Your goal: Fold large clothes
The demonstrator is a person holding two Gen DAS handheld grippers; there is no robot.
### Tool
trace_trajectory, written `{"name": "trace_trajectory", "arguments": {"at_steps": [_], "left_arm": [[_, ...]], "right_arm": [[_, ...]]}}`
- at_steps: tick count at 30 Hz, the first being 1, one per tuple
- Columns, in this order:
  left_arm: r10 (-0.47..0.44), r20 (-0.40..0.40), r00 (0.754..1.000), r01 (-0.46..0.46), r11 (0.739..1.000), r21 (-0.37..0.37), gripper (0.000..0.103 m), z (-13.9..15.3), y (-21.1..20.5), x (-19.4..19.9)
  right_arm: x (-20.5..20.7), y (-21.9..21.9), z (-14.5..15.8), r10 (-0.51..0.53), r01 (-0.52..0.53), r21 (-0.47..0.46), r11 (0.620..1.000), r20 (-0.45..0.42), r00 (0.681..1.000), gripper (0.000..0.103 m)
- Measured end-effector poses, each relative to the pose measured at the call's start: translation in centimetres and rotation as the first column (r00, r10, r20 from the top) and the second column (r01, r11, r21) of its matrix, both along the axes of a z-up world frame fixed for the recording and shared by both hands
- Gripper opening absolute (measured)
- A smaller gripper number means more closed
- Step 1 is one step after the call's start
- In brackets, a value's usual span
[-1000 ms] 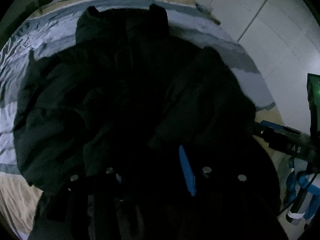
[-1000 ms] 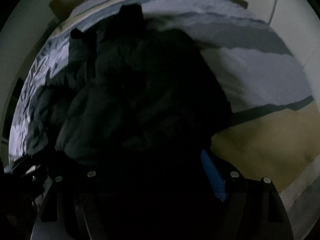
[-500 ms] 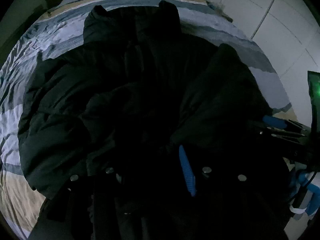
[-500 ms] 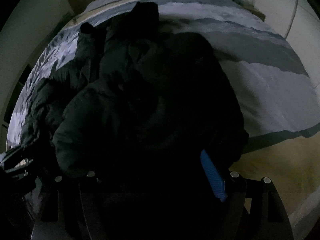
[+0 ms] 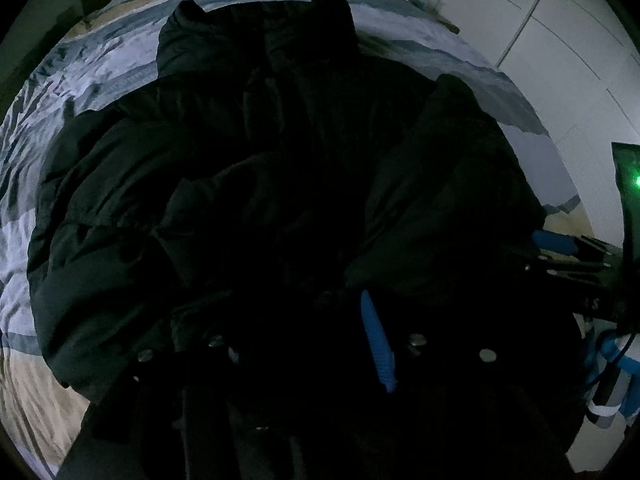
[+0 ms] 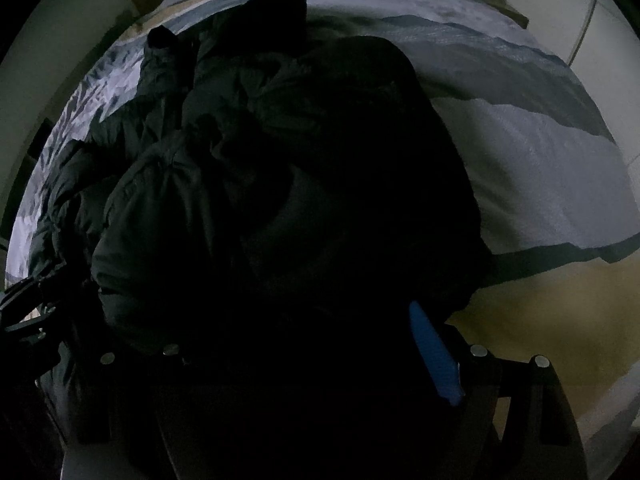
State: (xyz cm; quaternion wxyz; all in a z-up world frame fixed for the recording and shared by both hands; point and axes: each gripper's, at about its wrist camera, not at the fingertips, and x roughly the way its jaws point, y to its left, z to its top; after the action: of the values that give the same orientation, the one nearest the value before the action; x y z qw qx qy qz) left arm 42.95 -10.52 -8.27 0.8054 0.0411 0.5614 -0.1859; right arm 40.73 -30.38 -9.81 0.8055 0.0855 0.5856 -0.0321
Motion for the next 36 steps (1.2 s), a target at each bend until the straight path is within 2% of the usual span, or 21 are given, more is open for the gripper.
{"name": "trace_trajectory", "arguments": {"at_steps": [6,11,14,19,24,27,29,32,34,36], "left_arm": [[0.009,-0.014,1.0,-0.008,1.0,0.013,0.045,1.8,1.0,0.3],[0.061,-0.01,0.998,-0.061,0.998,0.003,0.045,4.3,3.8,2.0],[0.12,0.002,0.993,-0.12,0.992,-0.03,0.045,6.4,6.6,4.2],[0.187,0.065,0.98,-0.185,0.982,-0.028,0.045,9.6,11.0,8.7],[0.181,0.11,0.977,-0.177,0.983,-0.04,0.045,11.2,13.6,14.8],[0.147,0.128,0.981,-0.144,0.989,-0.035,0.045,10.6,13.9,19.3],[0.14,0.116,0.983,-0.133,0.989,-0.063,0.046,9.5,13.9,22.5],[0.157,0.065,0.985,-0.147,0.98,-0.135,0.052,6.5,13.9,27.8],[0.161,0.045,0.986,-0.153,0.976,-0.153,0.052,4.6,13.5,30.8],[0.188,0.006,0.982,-0.183,0.962,-0.205,0.052,2.3,13.4,33.6]], "right_arm": [[0.7,0.5,1.9,0.021,-0.022,-0.025,0.999,-0.022,1.0,0.084],[1.8,0.8,4.9,0.039,-0.039,-0.004,0.999,0.019,0.999,0.084],[3.2,0.8,6.7,0.045,-0.045,0.005,0.999,0.063,0.997,0.084],[7.0,0.4,9.2,0.048,-0.049,0.009,0.999,0.142,0.989,0.084],[13.0,-0.2,10.6,0.049,-0.055,0.025,0.998,0.212,0.976,0.084],[17.1,-0.5,10.6,0.057,-0.068,0.038,0.997,0.252,0.966,0.084],[20.7,-0.7,10.0,0.053,-0.069,0.051,0.996,0.275,0.96,0.085],[25.4,-1.0,8.5,0.036,-0.065,0.091,0.994,0.292,0.956,0.085],[28.7,-1.5,7.0,0.015,-0.061,0.149,0.987,0.296,0.955,0.087],[31.8,-1.9,5.2,-0.001,-0.057,0.189,0.98,0.293,0.956,0.089]]}}
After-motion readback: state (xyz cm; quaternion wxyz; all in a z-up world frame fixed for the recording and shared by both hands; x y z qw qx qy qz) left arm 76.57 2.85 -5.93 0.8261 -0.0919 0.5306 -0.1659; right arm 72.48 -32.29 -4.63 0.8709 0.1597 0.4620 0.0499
